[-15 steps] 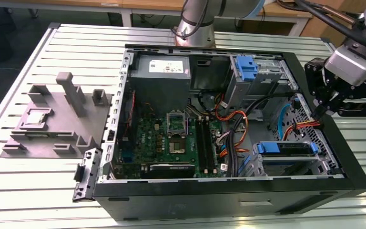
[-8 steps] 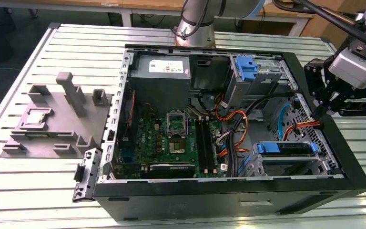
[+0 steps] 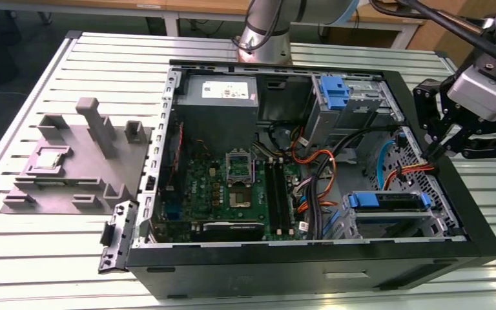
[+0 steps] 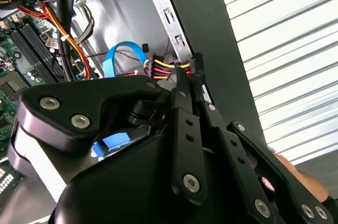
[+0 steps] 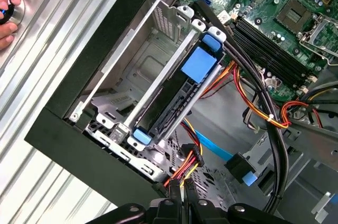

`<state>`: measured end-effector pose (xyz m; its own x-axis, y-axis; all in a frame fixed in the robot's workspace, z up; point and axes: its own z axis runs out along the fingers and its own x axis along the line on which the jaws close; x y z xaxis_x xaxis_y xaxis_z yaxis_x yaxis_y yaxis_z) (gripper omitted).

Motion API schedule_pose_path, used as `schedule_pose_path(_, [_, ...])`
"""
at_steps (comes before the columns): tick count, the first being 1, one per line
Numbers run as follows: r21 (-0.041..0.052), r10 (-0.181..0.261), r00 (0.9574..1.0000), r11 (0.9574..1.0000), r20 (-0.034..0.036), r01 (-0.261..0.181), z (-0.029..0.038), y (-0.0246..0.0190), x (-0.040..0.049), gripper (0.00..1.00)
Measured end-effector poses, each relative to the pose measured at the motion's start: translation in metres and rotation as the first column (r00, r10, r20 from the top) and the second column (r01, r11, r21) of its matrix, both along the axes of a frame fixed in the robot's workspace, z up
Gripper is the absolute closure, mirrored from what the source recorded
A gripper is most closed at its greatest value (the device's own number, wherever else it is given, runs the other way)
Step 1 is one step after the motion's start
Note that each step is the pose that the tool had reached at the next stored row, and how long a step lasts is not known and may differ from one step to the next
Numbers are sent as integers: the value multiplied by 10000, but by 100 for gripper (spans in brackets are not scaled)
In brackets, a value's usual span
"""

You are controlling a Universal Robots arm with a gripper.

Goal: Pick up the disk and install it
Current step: 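Insert the first disk wire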

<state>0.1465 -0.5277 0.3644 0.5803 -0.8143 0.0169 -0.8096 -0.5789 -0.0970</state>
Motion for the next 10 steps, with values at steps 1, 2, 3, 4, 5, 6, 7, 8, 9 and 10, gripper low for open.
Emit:
schedule_pose_path(1, [-1, 65, 10000, 10000, 1, -65, 0, 0, 6, 82])
schedule_pose_path(2, [-1, 160, 9999, 9999, 1, -160, 0, 0, 7, 82])
schedule_pose_path(3, [0, 272, 9996, 9996, 2, -272, 0, 0, 8, 75])
schedule_pose_path(4, [1, 386, 9993, 9993, 2, -386, -1, 0, 9, 75])
schedule_pose_path(5, [-1, 506, 9987, 9987, 2, -506, -1, 0, 10, 75])
schedule_pose_path(6, [0, 622, 9981, 9981, 4, -622, -1, 0, 11, 75])
schedule_pose_path(7, [0, 738, 9973, 9973, 6, -738, -2, 0, 11, 75])
schedule_pose_path(8, [0, 853, 9964, 9964, 8, -853, -2, 0, 12, 74])
schedule_pose_path(9, [0, 975, 9952, 9952, 11, -975, -3, 0, 13, 74])
schedule_pose_path(10, [0, 1101, 9939, 9939, 15, -1101, -4, 0, 12, 74])
